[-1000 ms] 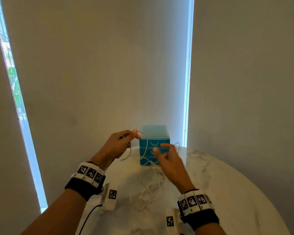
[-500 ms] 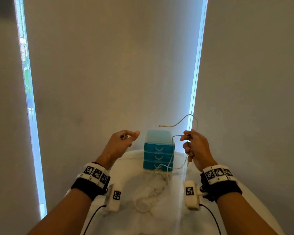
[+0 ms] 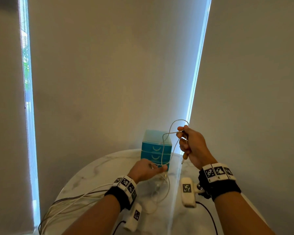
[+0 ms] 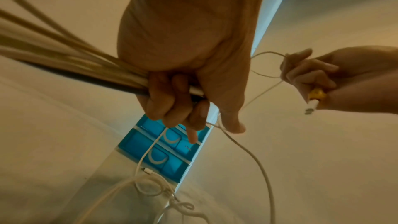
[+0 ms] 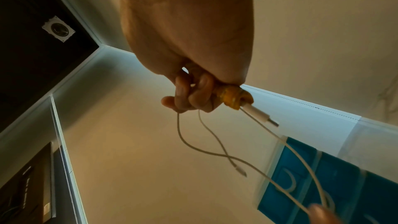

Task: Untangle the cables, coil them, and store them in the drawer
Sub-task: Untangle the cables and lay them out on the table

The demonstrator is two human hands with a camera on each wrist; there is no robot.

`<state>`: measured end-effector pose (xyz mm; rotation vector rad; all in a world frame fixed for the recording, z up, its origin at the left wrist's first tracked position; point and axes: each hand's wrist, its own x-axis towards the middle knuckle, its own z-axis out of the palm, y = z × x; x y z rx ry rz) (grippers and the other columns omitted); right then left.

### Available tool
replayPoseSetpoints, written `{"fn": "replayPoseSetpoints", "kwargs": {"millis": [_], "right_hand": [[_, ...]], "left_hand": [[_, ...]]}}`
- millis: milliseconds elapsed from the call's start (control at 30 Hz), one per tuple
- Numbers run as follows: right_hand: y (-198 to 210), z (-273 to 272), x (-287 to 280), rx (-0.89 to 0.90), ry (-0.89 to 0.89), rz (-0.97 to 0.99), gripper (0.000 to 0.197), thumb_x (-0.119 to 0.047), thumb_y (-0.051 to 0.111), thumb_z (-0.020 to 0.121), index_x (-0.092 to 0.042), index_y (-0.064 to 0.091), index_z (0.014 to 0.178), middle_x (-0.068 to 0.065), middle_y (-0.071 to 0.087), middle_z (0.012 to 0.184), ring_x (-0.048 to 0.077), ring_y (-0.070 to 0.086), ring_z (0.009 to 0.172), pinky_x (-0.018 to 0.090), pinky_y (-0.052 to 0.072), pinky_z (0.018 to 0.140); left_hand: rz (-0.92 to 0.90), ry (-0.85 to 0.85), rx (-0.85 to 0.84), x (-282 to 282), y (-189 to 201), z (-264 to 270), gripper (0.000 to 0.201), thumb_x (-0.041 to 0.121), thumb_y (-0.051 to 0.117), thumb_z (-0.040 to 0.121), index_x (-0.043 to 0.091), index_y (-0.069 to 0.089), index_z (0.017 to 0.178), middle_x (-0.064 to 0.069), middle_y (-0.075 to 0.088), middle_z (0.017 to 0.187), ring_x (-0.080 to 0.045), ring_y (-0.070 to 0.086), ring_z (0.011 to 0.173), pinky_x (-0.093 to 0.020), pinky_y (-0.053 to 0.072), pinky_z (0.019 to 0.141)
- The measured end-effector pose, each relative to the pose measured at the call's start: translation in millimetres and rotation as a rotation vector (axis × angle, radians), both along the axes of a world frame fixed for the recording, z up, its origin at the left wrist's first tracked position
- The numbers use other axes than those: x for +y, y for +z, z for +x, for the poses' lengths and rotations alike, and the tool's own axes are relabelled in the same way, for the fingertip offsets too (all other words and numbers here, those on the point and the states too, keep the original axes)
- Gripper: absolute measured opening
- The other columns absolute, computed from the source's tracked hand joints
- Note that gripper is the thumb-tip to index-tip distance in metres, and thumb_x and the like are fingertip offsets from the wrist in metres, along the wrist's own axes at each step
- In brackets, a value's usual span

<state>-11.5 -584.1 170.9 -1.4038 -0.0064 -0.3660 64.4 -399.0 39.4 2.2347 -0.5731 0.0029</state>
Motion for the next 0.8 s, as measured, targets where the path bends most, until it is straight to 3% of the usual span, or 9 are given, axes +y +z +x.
{"fn": "replayPoseSetpoints", "kwargs": {"millis": [67, 133, 267, 367, 433, 533, 600, 700, 800], "right_hand": [[3.5, 1.1, 2.3, -0.008, 0.035, -0.011, 0.032, -0.031, 0.042, 0.114, -0.011, 0.066, 0.106, 0.001, 0.062, 0.078, 0.010, 0.034, 0.044, 0.023, 0.024, 0.037], [9.0, -0.1, 7.1, 0.000, 0.110, -0.062, 0.033, -0.029, 0.041, 0.114, -0.009, 0.064, 0.105, 0.003, 0.060, 0.077, 0.010, 0.035, 0.044, 0.021, 0.028, 0.038], [18.1, -6.7, 12.7, 0.060, 0.095, -0.345, 0.038, -0.029, 0.042, 0.114, -0.006, 0.070, 0.105, 0.003, 0.056, 0.070, 0.008, 0.037, 0.043, 0.019, 0.031, 0.038], [14.8, -7.1, -4.0, 0.044, -0.109, -0.517, 0.030, -0.024, 0.049, 0.108, -0.015, 0.077, 0.106, 0.002, 0.058, 0.074, 0.007, 0.037, 0.044, 0.019, 0.029, 0.038], [10.1, -7.8, -21.0, 0.040, -0.154, -0.635, 0.021, -0.023, 0.060, 0.102, -0.021, 0.080, 0.104, -0.002, 0.065, 0.079, 0.006, 0.044, 0.052, 0.020, 0.034, 0.046], [2.0, -6.1, -43.7, 0.113, -0.167, -0.814, 0.015, -0.025, 0.071, 0.094, -0.018, 0.082, 0.101, -0.006, 0.075, 0.104, 0.012, 0.064, 0.092, 0.031, 0.051, 0.077], [-1.2, -5.0, -54.0, 0.149, -0.273, -0.859, 0.026, -0.026, 0.068, 0.094, -0.008, 0.076, 0.112, -0.001, 0.072, 0.116, 0.020, 0.063, 0.106, 0.038, 0.050, 0.091], [-5.1, -4.9, -63.1, 0.179, -0.377, -0.774, 0.032, -0.020, 0.052, 0.102, -0.012, 0.056, 0.133, 0.009, 0.065, 0.122, 0.026, 0.057, 0.108, 0.038, 0.044, 0.093], [-11.0, 0.6, -62.5, 0.161, -0.323, -0.793, 0.039, -0.011, 0.044, 0.105, -0.011, 0.042, 0.144, 0.018, 0.062, 0.134, 0.032, 0.058, 0.113, 0.040, 0.044, 0.098]], "left_hand": [[-0.108, 0.030, 0.016, 1.0, 5.2, -1.5, 0.050, 0.078, 0.067, 0.088, 0.031, 0.083, 0.086, 0.017, 0.078, 0.089, -0.004, 0.071, 0.089, -0.021, 0.051, 0.078], [-0.134, 0.122, -0.020, -0.6, 3.9, 4.9, 0.050, 0.075, 0.072, 0.085, 0.028, 0.075, 0.068, 0.016, 0.073, 0.069, -0.004, 0.069, 0.072, -0.026, 0.054, 0.071], [-0.156, 0.214, -0.048, 4.4, 5.3, 10.0, 0.028, 0.047, 0.080, 0.086, 0.025, 0.076, 0.069, 0.008, 0.077, 0.074, -0.010, 0.074, 0.075, -0.037, 0.063, 0.081], [-0.235, 0.264, -0.056, 15.7, 6.9, 13.7, 0.022, 0.040, 0.079, 0.089, 0.019, 0.084, 0.082, 0.005, 0.076, 0.069, -0.012, 0.070, 0.070, -0.032, 0.058, 0.071], [-0.274, 0.302, -0.053, 22.0, 7.3, 13.9, 0.020, 0.037, 0.078, 0.091, 0.018, 0.085, 0.086, 0.004, 0.072, 0.067, -0.014, 0.065, 0.066, -0.029, 0.048, 0.064], [-0.407, 0.336, -0.057, 28.2, 10.2, 12.4, 0.018, 0.032, 0.069, 0.100, 0.023, 0.081, 0.090, 0.001, 0.079, 0.087, -0.015, 0.068, 0.078, -0.031, 0.051, 0.073], [-0.567, 0.330, -0.084, 29.2, 14.1, 7.0, 0.018, 0.030, 0.062, 0.106, 0.030, 0.079, 0.102, 0.008, 0.080, 0.104, -0.012, 0.071, 0.094, -0.034, 0.058, 0.086], [-0.674, 0.244, -0.120, 31.9, 17.9, -1.7, 0.020, 0.034, 0.060, 0.109, 0.038, 0.080, 0.106, 0.014, 0.078, 0.108, -0.011, 0.071, 0.098, -0.027, 0.057, 0.081], [-0.438, -0.075, 0.056, 28.2, 19.5, -11.2, 0.018, 0.033, 0.067, 0.106, 0.037, 0.082, 0.114, 0.013, 0.078, 0.114, -0.010, 0.071, 0.096, -0.015, 0.054, 0.075]]}}
